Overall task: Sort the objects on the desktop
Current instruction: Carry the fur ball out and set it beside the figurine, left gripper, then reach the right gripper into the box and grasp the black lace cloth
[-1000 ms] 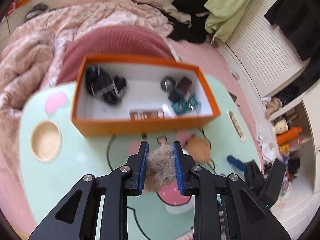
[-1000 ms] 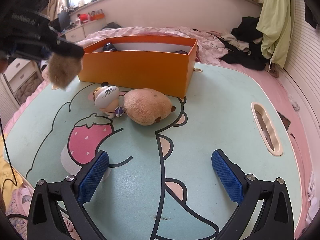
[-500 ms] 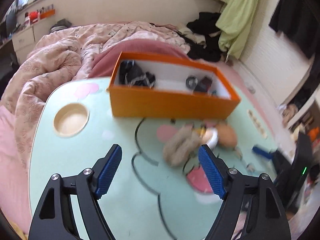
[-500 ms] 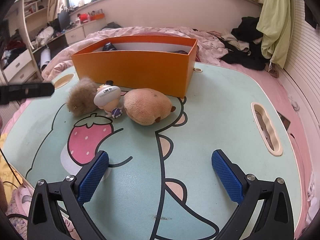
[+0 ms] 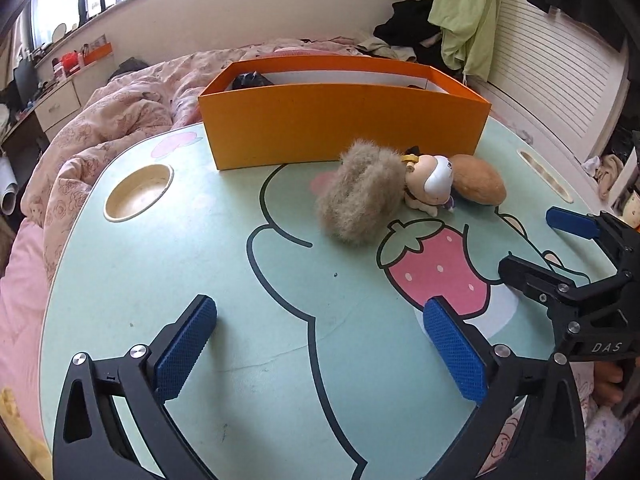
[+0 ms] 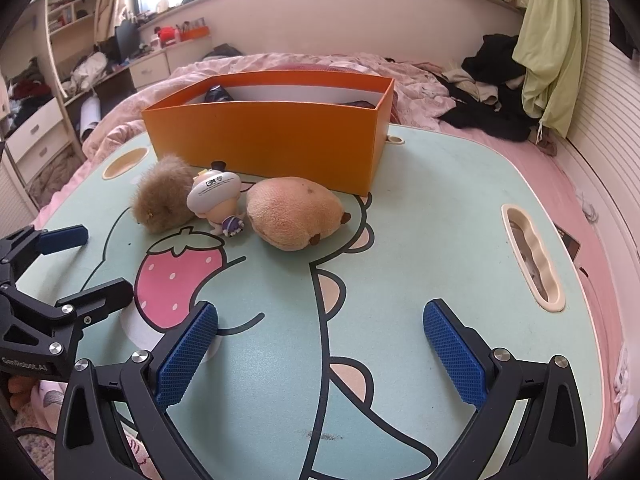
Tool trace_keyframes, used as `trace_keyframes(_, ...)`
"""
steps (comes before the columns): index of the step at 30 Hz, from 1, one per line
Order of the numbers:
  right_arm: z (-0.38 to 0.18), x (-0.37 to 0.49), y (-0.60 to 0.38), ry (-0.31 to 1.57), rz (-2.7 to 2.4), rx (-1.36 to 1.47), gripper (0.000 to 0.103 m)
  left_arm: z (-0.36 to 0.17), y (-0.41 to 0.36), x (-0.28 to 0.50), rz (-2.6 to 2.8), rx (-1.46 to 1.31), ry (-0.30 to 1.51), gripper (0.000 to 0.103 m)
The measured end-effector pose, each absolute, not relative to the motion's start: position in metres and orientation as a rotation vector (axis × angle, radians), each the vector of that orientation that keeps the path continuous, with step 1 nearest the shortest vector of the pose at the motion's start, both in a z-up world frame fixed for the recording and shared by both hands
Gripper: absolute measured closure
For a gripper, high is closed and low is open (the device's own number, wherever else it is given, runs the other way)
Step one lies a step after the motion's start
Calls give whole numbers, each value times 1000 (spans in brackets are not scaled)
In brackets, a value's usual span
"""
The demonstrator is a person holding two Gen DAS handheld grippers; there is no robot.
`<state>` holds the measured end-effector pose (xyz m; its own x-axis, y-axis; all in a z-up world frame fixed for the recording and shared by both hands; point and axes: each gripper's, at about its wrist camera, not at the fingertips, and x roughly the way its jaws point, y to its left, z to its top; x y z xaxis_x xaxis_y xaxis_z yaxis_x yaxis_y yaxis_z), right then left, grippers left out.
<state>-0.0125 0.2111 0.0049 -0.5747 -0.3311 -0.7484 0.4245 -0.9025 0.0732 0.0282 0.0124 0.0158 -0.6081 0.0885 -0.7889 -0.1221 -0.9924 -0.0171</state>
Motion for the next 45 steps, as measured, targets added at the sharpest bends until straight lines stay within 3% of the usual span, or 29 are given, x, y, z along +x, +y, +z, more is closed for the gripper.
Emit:
trace_keyframes(21, 7, -16, 208, 173, -2428, 1164, 1, 13, 13, 30, 2723, -1318, 50, 0)
trace_keyframes(23, 15, -17, 208, 137, -2417, 1150, 7, 13, 13, 30, 2723, -1317, 50, 0)
trace_keyframes(28, 67, -30, 186, 136, -2411, 1016, 8, 13, 13, 30, 2724, -1317, 50, 0)
trace_keyframes(35, 103, -104, 107, 234, -2292, 1043, 25, 13, 12, 31, 2723, -1316, 50, 0)
trace_keyframes(39, 91, -156, 59, 329, -2260, 1157, 35, 13, 12, 30, 2723, -1315, 49, 0)
trace_keyframes(42, 71, -184, 32, 393, -2201, 1254, 50, 13, 11, 31, 2724, -1313, 48, 0)
trace_keyframes(45, 54, -204, 13, 437, -2160, 1327, 52, 13, 11, 31, 2725, -1309, 47, 0)
